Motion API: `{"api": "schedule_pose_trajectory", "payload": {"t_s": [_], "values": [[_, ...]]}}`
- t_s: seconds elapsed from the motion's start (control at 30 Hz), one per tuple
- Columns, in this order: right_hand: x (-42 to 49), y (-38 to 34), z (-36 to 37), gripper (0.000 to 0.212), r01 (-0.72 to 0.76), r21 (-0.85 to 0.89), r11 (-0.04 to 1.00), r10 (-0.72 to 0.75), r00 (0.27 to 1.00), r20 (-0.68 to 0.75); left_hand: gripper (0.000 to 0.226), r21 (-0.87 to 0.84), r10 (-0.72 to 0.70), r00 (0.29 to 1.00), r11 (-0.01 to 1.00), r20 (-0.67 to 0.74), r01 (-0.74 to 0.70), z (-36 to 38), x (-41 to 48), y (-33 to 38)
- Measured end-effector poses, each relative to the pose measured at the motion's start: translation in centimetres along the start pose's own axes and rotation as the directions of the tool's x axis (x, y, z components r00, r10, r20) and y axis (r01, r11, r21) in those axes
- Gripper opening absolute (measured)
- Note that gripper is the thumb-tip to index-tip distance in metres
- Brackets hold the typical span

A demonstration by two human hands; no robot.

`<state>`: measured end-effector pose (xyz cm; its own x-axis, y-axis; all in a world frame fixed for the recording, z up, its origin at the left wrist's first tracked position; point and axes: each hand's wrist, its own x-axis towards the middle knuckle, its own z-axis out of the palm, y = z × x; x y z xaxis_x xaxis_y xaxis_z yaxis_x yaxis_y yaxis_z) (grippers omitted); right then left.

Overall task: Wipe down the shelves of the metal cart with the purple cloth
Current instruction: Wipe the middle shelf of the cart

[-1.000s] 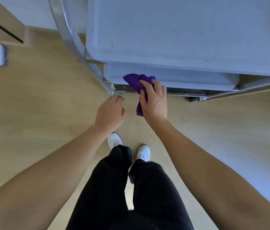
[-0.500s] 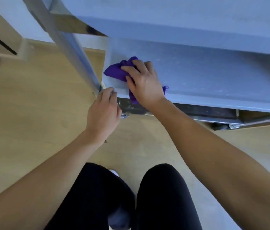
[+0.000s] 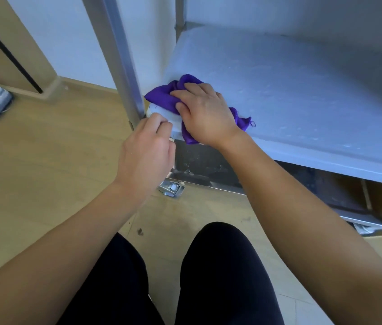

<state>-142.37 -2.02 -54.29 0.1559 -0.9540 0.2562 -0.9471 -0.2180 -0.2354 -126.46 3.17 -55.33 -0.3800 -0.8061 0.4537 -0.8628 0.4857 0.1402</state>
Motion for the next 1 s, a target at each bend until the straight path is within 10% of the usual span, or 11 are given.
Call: {"api": "schedule_pose_trajectory", "payload": {"t_s": [0.5,1.0], "values": [[-0.5,0.8,-0.6,0.038,0.098,0.087,0.991,-0.101,0.994,0.03,0.041,-0.005,0.011,0.963,1.0,0.271,-0.01,-2.4,1.0,0.6],[1.5,2.7,-0.2,0.038,0.065,0.096,0.993,-0.069,0.996,0.048,0.038,0.05,-0.054,0.973,0.998,0.224,0.044,-1.1,2.2,0.7]]}}
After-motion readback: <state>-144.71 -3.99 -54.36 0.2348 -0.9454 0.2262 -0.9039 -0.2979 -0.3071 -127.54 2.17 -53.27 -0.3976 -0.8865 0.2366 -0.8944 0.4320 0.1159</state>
